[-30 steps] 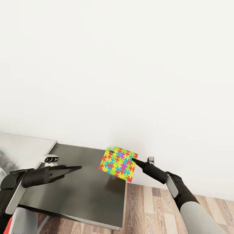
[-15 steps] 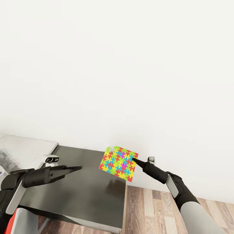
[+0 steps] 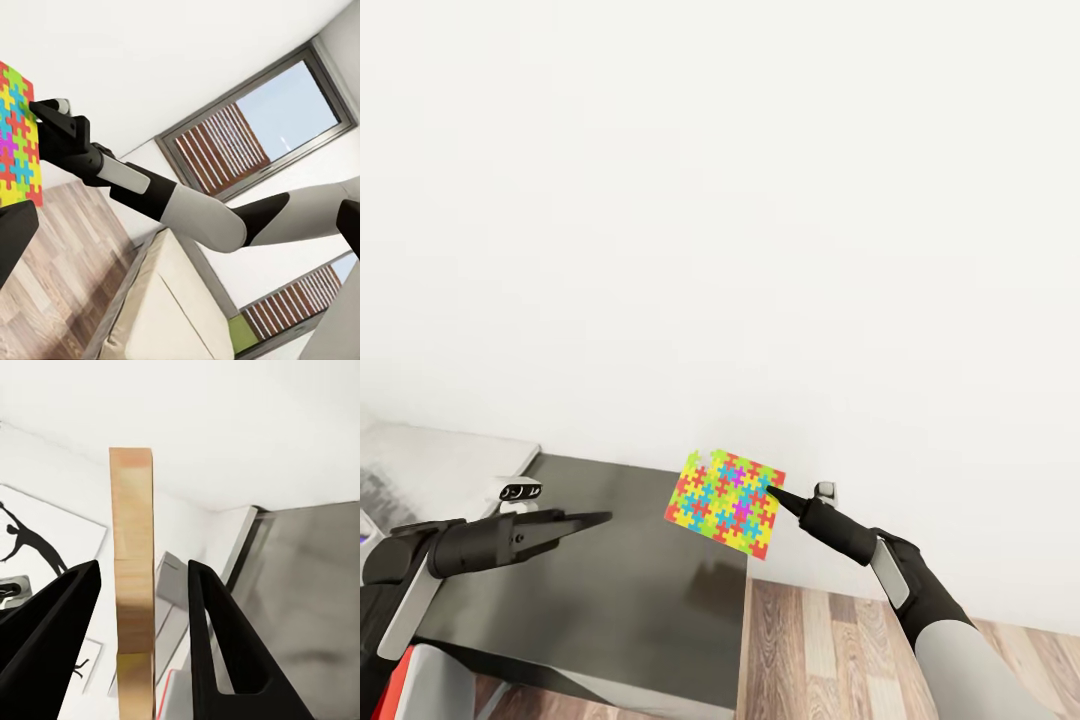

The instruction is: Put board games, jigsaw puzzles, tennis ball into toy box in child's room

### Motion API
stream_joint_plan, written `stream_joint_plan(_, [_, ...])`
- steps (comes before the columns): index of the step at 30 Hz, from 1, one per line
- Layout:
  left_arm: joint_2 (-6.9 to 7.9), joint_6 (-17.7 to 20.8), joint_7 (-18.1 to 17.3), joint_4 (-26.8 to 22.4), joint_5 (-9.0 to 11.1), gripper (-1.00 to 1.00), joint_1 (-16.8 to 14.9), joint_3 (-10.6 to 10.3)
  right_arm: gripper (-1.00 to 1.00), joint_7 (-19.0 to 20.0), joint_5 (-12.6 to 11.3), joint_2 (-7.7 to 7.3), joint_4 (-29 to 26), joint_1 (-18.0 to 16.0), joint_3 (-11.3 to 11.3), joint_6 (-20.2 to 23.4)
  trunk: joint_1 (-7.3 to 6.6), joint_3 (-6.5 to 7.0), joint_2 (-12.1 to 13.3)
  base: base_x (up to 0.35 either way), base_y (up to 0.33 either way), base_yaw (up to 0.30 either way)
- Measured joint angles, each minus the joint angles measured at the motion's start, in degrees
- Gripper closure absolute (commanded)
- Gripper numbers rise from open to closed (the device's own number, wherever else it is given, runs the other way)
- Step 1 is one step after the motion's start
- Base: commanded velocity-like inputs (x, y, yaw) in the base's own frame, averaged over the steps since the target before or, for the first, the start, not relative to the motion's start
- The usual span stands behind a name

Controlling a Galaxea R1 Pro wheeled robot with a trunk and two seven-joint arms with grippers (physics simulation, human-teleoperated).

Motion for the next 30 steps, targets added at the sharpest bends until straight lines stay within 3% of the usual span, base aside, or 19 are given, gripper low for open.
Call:
stream_joint_plan(19, [0.05,0.0,0.0,0.0,-0.1,-1.00,0.0,0.0,1.00,0.0,0.0,0.00,0.0,0.0,0.0,0.0,0.00,1.81,0.0,0.000,0.000,0.000])
stream_joint_plan(30, [0.09,0.0,0.0,0.0,-0.1,-1.00,0.0,0.0,1.00,2.0,0.0,0.00,-0.1,0.0,0.0,-0.7,0.00,2.86,0.0,0.000,0.000,0.046])
